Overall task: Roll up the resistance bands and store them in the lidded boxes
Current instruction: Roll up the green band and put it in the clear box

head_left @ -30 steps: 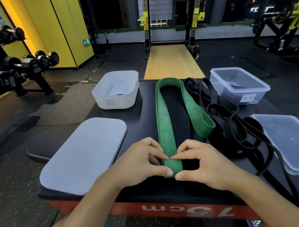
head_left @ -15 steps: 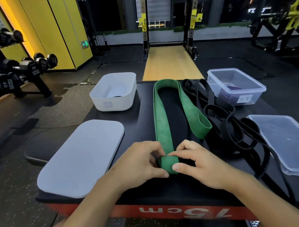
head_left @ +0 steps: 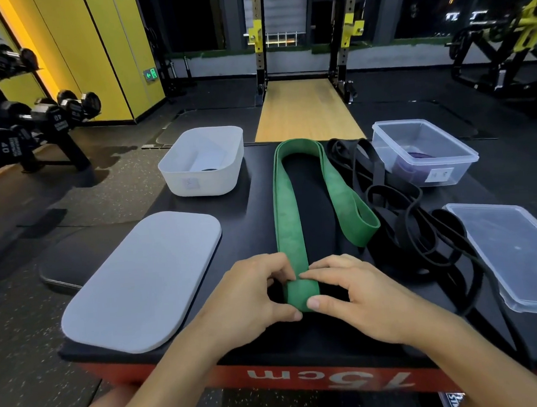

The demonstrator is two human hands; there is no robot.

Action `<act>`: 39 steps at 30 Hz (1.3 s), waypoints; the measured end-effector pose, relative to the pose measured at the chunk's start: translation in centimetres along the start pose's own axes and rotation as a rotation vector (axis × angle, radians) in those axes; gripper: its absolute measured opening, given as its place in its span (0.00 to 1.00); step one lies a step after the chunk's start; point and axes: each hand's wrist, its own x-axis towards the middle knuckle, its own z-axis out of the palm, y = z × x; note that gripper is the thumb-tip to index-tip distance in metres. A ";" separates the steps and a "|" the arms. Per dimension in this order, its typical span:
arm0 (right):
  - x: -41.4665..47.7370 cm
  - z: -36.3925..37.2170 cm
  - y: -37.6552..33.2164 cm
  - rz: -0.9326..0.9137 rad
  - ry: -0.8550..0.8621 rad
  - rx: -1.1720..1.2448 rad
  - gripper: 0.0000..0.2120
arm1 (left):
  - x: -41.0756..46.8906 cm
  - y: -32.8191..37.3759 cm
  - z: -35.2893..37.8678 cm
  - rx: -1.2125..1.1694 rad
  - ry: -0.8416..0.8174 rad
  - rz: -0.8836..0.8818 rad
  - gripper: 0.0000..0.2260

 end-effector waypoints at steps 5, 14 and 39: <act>0.4 -0.6 -0.1 -0.025 -0.034 -0.051 0.26 | -0.1 -0.6 0.4 -0.040 0.025 0.035 0.19; 0.9 0.2 0.6 0.005 0.032 0.071 0.28 | 0.7 -0.5 -0.7 -0.017 0.022 0.023 0.15; 2.9 0.0 2.3 0.027 0.072 0.175 0.29 | 1.7 -2.1 -0.3 0.060 0.020 0.108 0.28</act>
